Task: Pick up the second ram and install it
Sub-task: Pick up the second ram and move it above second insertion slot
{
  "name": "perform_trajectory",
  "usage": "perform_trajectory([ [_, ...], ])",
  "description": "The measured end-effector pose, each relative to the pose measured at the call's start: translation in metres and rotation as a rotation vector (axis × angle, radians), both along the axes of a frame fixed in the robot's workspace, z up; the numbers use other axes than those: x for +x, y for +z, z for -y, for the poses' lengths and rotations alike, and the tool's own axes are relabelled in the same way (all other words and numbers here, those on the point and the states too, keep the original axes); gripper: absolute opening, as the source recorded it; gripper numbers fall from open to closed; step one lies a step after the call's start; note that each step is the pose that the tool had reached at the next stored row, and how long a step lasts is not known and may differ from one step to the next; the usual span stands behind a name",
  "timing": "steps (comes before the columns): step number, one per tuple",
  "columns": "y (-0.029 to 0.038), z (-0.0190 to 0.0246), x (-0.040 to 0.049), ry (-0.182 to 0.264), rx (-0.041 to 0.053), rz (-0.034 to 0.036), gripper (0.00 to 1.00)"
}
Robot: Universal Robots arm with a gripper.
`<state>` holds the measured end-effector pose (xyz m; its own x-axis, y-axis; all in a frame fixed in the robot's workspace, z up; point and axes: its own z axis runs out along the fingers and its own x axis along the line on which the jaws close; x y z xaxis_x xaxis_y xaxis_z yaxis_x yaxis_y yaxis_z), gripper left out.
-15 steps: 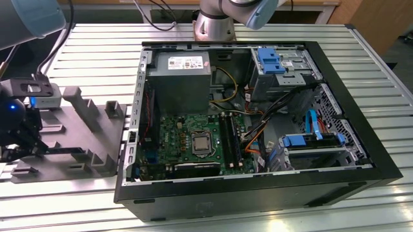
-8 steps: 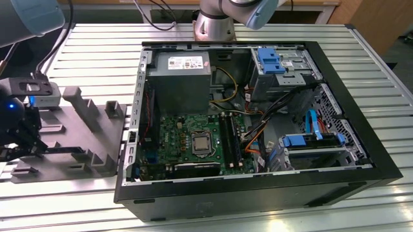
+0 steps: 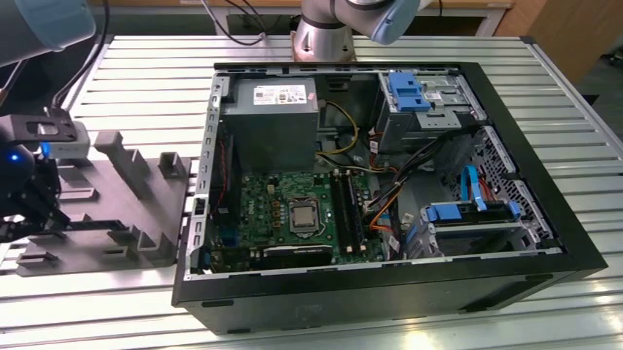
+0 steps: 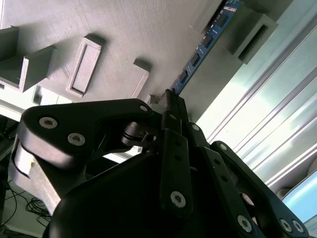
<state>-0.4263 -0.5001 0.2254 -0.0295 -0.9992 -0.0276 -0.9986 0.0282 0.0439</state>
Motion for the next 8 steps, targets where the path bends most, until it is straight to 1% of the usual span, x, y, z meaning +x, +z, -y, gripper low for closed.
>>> perform_trajectory([
  [8,0.0059,0.0,0.0,0.0,0.0001,0.0001,0.12],
])
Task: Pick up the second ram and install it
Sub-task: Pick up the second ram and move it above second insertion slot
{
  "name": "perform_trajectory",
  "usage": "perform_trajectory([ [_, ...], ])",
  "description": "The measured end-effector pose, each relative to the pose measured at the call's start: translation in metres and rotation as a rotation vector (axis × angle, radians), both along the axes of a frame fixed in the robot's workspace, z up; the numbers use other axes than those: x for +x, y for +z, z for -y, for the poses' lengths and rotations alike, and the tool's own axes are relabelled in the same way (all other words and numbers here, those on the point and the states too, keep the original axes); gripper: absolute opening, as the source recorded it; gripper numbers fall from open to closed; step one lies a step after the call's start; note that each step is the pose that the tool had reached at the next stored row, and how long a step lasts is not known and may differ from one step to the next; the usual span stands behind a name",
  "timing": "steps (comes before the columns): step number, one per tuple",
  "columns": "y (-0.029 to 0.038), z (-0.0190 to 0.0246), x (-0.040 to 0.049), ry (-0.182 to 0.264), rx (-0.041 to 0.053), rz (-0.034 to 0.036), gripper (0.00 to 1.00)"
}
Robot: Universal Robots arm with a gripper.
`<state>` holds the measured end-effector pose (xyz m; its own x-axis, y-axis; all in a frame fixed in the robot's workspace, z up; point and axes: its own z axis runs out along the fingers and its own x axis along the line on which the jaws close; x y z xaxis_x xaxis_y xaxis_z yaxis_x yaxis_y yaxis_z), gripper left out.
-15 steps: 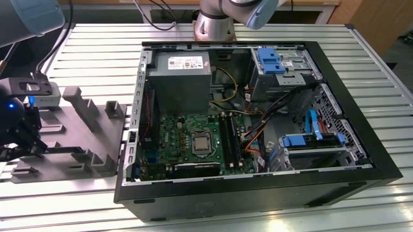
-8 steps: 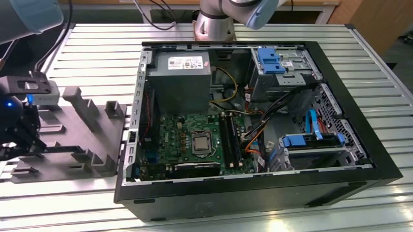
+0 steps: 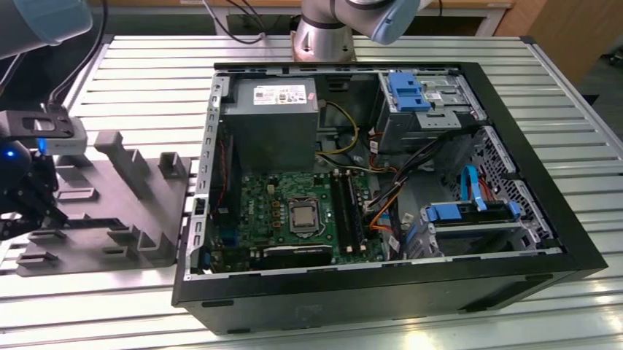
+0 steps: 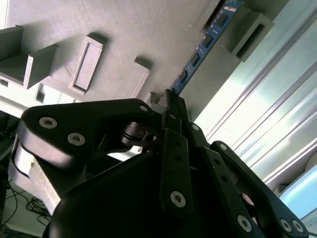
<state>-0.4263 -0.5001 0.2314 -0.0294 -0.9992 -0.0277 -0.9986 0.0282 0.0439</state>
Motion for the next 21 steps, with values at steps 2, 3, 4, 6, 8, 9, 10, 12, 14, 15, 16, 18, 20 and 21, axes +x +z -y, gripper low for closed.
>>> perform_trajectory([
  [2,0.0014,0.0,0.0,0.0,-0.0001,-0.0001,0.12],
  [3,0.002,0.0,0.0,0.0,0.0,0.0,0.12],
  [4,0.0027,0.0,0.0,0.0,-0.0001,-0.0001,0.12],
  [6,0.0042,0.0,0.0,0.0,-0.0001,0.0,0.12],
  [8,0.006,0.0,0.0,0.0,-0.0001,0.0,0.12],
  [9,0.007,0.0,0.0,0.0,-0.0001,0.0,0.12],
  [10,0.008,0.0,0.0,0.0,-0.0002,-0.0001,0.12],
  [12,0.0098,0.0,0.0,0.0,-0.0001,-0.0001,0.12],
  [14,0.0119,0.0,0.0,0.0,-0.0001,-0.0001,0.12],
  [15,0.0129,0.0,0.0,0.0,0.0,0.0,0.12],
  [16,0.0141,0.0,0.0,0.0,-0.0001,-0.0001,0.12],
  [18,0.0159,0.0,0.0,0.0,0.0001,0.0,0.12],
  [20,0.0177,0.0,0.0,0.0,0.0,0.0,0.12],
  [21,0.0186,0.0,0.0,0.0,0.0,0.0,0.12],
])
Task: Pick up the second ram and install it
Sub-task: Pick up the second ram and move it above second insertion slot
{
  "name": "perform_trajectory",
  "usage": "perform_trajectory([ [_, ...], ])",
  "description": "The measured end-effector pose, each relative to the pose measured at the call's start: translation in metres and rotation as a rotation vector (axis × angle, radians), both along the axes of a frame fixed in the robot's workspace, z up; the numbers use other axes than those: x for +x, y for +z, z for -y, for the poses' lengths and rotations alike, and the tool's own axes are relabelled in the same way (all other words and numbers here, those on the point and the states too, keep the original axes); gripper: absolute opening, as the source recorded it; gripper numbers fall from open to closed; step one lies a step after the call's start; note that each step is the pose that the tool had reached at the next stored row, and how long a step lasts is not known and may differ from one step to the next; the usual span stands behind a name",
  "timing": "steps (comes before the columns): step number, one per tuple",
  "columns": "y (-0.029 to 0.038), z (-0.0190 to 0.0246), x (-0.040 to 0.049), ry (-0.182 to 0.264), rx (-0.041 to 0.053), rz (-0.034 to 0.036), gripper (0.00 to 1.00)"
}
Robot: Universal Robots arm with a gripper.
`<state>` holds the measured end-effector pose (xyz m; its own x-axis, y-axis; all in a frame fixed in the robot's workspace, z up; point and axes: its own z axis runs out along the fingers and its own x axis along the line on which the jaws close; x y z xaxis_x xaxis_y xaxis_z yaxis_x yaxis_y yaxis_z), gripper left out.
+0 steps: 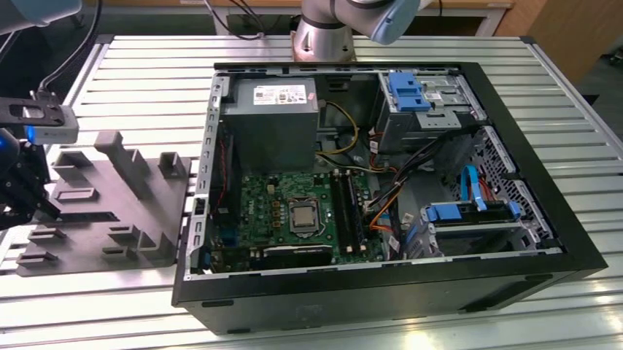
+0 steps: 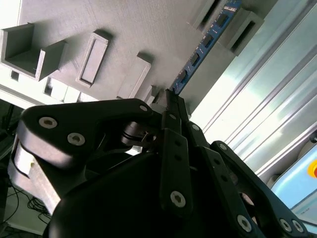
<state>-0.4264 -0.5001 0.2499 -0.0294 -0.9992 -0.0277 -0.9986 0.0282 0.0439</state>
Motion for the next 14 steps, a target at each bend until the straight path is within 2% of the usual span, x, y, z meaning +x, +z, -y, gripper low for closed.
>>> perform_trajectory([
  [14,0.0139,0.0,-0.0002,0.0,0.0,0.0004,0.12],
])
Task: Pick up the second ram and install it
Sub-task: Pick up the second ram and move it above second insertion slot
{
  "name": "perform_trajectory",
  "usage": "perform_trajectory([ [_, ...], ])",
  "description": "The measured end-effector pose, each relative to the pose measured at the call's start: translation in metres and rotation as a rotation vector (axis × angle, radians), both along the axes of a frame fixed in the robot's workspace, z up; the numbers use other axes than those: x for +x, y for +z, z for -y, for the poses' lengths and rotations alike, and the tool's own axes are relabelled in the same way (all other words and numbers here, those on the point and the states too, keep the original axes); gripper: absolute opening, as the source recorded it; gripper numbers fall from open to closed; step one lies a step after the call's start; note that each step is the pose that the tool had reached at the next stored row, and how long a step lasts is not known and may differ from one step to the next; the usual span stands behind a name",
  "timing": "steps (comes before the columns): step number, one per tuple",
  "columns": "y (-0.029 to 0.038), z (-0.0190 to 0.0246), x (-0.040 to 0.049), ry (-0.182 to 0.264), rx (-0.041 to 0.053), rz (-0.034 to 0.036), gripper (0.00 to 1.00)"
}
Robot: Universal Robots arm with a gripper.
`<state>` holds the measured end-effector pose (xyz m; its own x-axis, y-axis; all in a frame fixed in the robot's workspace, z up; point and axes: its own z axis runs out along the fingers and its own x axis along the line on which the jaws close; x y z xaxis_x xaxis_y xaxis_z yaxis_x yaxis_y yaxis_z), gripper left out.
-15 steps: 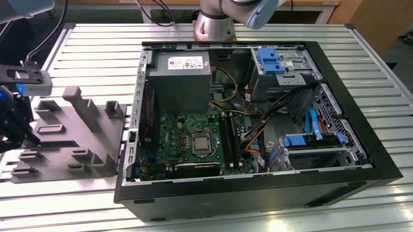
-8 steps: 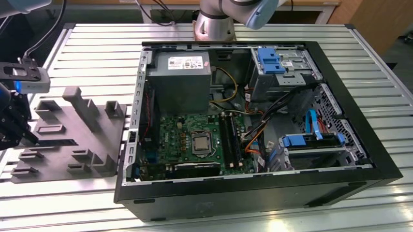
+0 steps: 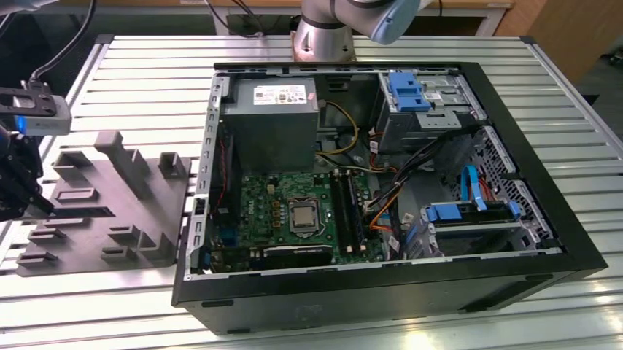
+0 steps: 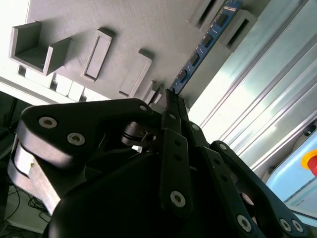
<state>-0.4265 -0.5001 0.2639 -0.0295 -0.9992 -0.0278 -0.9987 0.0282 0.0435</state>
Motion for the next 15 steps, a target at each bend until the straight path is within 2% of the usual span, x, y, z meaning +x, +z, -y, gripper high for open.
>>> perform_trajectory([
  [15,0.0133,0.0,0.0,0.0,0.0,0.0001,0.12],
])
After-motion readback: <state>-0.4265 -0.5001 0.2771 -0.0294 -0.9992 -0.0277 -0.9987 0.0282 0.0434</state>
